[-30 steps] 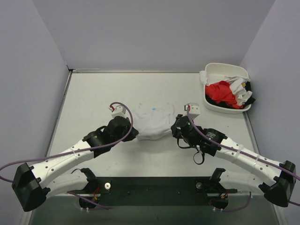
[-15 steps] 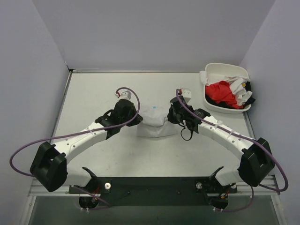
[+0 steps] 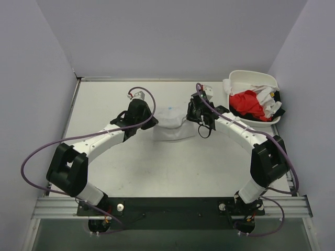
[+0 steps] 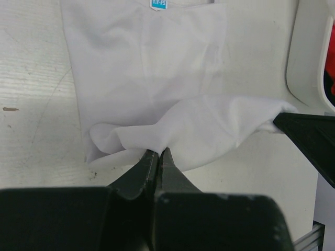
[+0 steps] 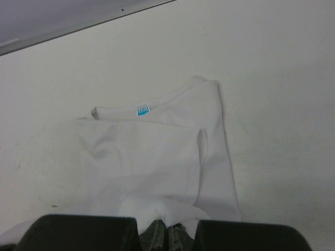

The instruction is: Fold and stack the t-shirts

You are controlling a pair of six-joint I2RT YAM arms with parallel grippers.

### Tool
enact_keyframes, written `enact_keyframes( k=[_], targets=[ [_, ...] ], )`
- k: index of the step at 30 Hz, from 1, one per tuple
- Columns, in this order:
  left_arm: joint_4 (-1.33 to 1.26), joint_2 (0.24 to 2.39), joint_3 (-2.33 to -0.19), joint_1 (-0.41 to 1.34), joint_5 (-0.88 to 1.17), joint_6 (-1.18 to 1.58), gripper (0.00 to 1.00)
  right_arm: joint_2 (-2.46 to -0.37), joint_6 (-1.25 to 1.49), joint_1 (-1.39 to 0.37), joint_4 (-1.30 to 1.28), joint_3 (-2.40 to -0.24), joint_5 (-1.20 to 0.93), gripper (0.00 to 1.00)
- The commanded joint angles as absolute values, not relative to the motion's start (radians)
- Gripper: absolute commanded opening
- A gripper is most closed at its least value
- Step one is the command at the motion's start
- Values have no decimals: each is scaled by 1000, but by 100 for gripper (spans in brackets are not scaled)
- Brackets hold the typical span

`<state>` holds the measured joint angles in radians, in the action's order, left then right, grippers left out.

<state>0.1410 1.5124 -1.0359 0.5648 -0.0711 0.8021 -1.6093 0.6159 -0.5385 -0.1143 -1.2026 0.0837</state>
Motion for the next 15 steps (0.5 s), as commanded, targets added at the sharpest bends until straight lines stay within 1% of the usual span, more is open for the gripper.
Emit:
enact_keyframes(
  k=[1,9,13,15],
  targets=[
    [72,1562,-1094,525,-51,790,0,-1660,598,-509,-84,-1262,43,0],
    [58,1634,-1157,473,-23,802,0,-1729,600,-471,-58,-1330,6,0],
    [61,1606,-1155,469,-20,801,0,-1700,594,-469,-51,-1306,6,0],
    [49,1574,-1115,474,-3,814,0,-1657,594,-472,-35,-1255,-34,0]
  ],
)
